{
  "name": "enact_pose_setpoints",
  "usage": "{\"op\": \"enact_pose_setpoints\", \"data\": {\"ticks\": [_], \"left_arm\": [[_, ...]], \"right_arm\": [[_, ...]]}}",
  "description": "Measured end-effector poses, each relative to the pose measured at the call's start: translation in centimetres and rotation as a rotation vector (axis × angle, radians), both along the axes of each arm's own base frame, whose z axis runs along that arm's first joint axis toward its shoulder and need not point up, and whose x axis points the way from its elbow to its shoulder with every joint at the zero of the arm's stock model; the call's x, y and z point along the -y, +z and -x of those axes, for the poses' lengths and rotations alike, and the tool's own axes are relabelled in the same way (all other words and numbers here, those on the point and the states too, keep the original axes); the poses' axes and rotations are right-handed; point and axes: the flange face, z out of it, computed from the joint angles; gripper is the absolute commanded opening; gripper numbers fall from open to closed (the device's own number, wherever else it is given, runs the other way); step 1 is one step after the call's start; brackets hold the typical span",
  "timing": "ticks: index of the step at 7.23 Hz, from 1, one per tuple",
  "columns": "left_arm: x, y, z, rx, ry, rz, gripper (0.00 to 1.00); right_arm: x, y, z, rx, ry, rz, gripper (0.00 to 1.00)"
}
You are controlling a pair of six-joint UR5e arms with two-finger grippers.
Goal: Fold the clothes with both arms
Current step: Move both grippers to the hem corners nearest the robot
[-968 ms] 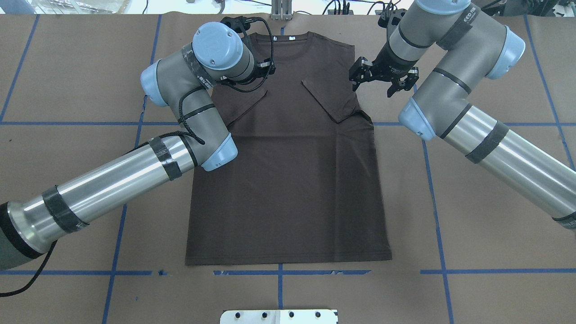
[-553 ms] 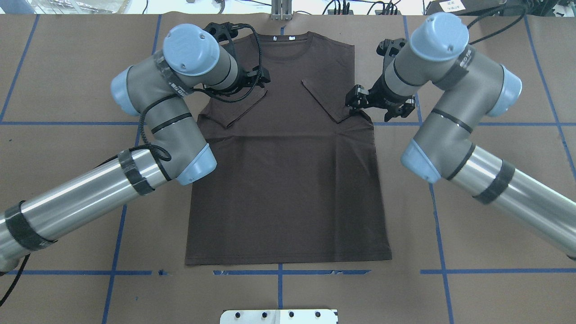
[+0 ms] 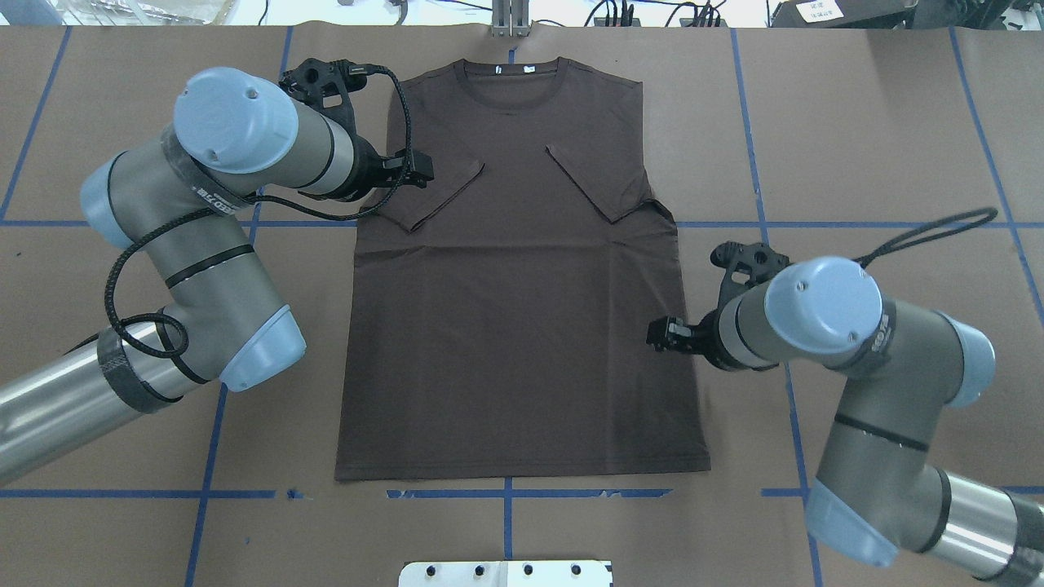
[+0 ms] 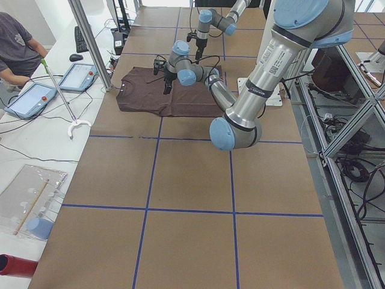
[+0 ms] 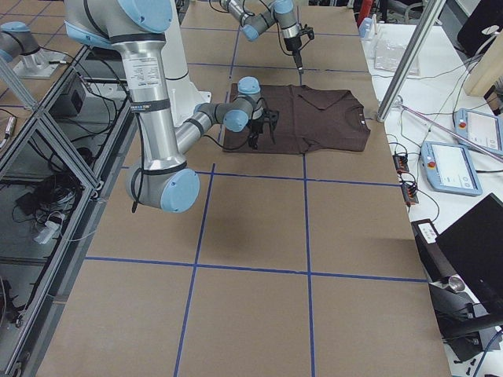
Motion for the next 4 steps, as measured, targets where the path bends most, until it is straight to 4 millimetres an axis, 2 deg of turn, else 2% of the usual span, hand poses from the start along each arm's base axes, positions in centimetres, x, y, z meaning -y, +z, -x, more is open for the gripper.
{"op": "enact_pose_setpoints", "data": {"ticks": [1, 2, 4], "left_arm": [[-0.5, -0.3, 0.4, 0.001, 0.003, 0.000, 1.00], [-0.8, -0.5, 0.6, 0.001, 0.004, 0.000, 1.00], [-0.9, -0.6, 0.7, 0.001, 0.004, 0.000, 1.00]], "right_arm": [[-3.2, 0.5, 0.7, -0.007, 0.000, 0.016, 1.00], [-5.4, 0.8, 1.3, -0.011, -0.004, 0.034, 1.00], [-7.6, 1.5, 1.9, -0.021, -0.023, 0.056, 1.00]]}}
